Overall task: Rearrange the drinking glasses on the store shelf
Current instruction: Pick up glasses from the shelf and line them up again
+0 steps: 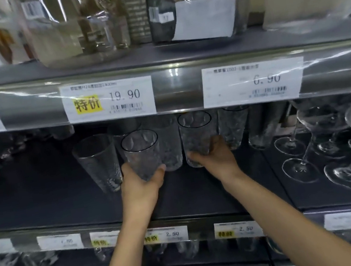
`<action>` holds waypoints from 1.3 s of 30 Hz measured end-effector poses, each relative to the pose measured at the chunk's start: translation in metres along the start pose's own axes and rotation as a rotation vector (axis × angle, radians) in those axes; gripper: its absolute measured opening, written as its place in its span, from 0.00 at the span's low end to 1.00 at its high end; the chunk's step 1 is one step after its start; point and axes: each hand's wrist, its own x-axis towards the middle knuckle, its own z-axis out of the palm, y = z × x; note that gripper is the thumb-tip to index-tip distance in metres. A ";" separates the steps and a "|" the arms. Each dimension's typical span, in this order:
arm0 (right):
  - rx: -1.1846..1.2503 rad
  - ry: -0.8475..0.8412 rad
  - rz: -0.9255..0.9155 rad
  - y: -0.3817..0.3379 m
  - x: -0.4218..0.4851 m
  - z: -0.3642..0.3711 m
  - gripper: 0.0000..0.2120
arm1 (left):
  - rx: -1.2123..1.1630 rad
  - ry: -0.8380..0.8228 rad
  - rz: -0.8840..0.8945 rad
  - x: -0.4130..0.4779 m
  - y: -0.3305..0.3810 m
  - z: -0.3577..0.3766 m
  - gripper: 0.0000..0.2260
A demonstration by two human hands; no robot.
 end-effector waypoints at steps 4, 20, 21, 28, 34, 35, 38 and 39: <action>-0.024 -0.028 -0.036 -0.002 -0.004 -0.006 0.24 | 0.009 0.039 0.004 -0.002 0.003 -0.001 0.25; 0.350 -0.335 -0.145 -0.023 -0.077 -0.045 0.25 | -0.530 0.187 0.133 -0.093 0.027 -0.037 0.26; 0.384 -0.405 -0.136 -0.027 -0.088 -0.040 0.26 | -0.595 0.204 0.122 -0.100 0.023 -0.045 0.28; 0.544 -0.775 -0.014 -0.029 -0.147 0.044 0.31 | -0.735 0.350 -0.073 -0.168 0.002 -0.119 0.51; 0.497 -1.114 0.060 -0.033 -0.211 0.128 0.42 | -0.646 0.609 -0.103 -0.236 -0.026 -0.191 0.40; 0.489 -1.173 0.038 -0.036 -0.225 0.141 0.35 | -0.627 0.670 -0.101 -0.247 -0.031 -0.203 0.41; 0.459 -1.308 0.017 -0.044 -0.265 0.178 0.22 | -0.580 0.817 -0.100 -0.278 -0.040 -0.237 0.42; 0.450 -1.356 0.025 -0.046 -0.278 0.189 0.19 | -0.567 0.848 -0.092 -0.288 -0.042 -0.248 0.42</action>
